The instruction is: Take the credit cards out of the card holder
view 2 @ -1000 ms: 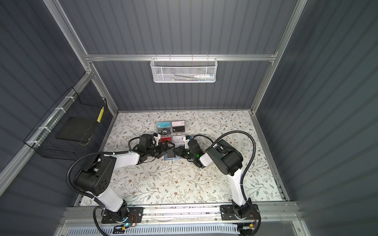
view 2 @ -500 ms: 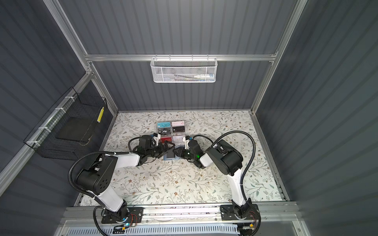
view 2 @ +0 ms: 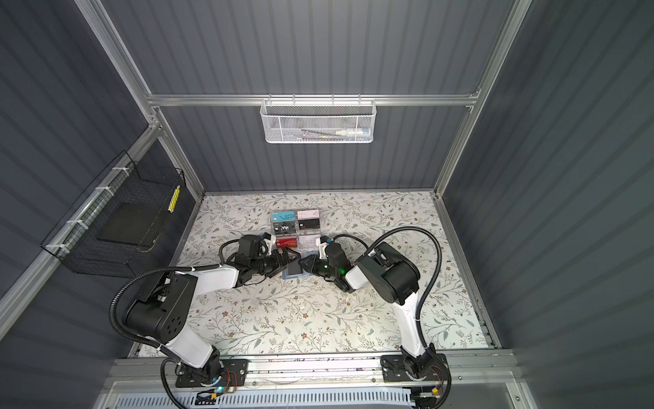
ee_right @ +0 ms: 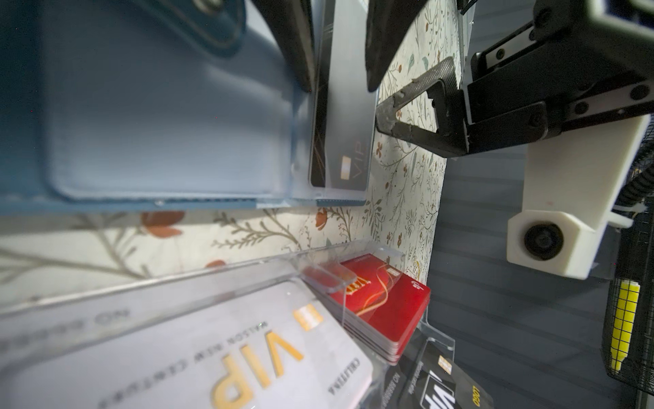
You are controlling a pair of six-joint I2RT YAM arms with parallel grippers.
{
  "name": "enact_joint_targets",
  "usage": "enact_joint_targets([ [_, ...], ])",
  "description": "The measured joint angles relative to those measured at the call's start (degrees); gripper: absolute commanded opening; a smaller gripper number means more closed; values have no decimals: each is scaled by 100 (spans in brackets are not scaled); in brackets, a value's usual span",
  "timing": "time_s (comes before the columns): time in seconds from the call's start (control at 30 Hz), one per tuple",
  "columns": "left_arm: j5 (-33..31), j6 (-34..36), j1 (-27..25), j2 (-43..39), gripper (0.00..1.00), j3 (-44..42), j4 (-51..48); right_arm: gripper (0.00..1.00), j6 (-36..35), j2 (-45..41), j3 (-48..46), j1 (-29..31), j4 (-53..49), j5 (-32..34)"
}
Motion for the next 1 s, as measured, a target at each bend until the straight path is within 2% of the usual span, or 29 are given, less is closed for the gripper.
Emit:
enact_joint_targets([
  [1.0, 20, -2, 74, 122, 100, -144, 463, 26, 289, 203, -15, 0, 629, -131],
])
